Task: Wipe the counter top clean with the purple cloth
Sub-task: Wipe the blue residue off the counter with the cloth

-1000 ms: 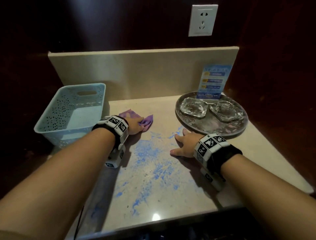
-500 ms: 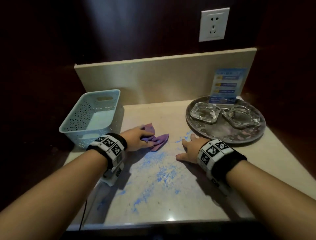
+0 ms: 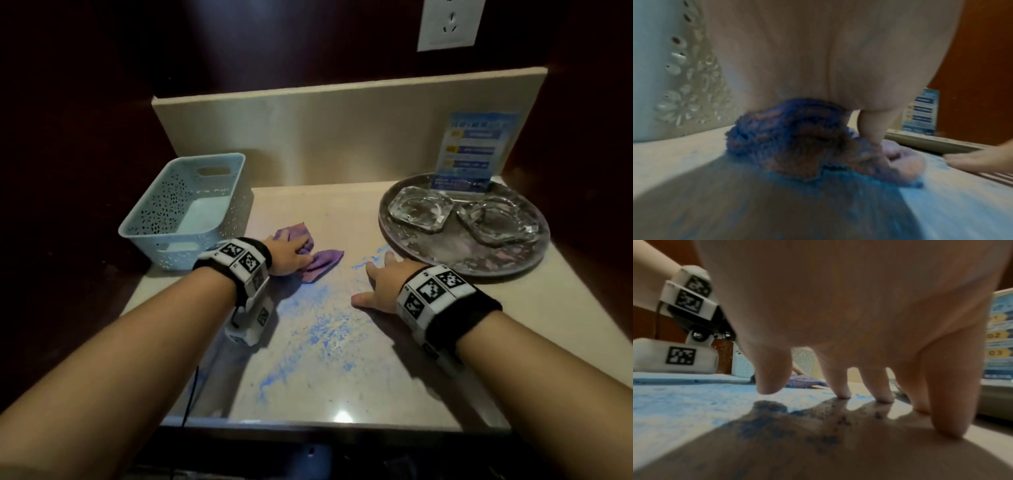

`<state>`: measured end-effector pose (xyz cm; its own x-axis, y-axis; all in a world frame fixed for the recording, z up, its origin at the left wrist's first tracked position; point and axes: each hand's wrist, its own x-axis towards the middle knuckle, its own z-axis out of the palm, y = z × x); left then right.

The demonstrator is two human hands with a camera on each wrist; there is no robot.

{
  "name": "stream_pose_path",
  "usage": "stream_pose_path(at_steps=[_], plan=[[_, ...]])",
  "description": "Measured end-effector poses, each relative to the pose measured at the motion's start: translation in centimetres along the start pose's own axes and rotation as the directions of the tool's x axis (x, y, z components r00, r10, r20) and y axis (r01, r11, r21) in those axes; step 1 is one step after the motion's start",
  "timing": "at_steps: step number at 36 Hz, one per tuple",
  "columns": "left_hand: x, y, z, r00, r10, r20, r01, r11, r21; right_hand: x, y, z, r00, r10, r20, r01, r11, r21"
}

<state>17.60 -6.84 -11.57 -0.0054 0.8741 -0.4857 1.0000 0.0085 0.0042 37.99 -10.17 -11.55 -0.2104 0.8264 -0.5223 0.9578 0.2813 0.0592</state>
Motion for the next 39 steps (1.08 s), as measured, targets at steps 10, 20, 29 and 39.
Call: stream_pose_path(at_steps=[10,20,29,39], plan=[[1.8,-0.9,0.0,0.992,-0.007,-0.123,0.026,0.989,0.147,-0.1,-0.1,0.2,0.999,0.035,-0.008,-0.035,0.999,-0.004],[-1.9,0.8,-0.2,0.995,0.062,-0.072,-0.032,0.935,0.354,-0.3,-0.4,-0.1,0.996,0.092,-0.005,-0.092,0.996,-0.014],[-2.8,2.8,2.0,0.983,0.184,0.000,-0.182,0.969,0.170,-0.2,-0.8,-0.6,0.991,0.130,-0.001,-0.130,0.991,-0.007],[-1.5,-3.4,-0.5,0.933,0.162,-0.322,-0.220,0.964,-0.153,-0.6,-0.6,-0.5,0.994,0.103,0.029,-0.103,0.995,0.000]])
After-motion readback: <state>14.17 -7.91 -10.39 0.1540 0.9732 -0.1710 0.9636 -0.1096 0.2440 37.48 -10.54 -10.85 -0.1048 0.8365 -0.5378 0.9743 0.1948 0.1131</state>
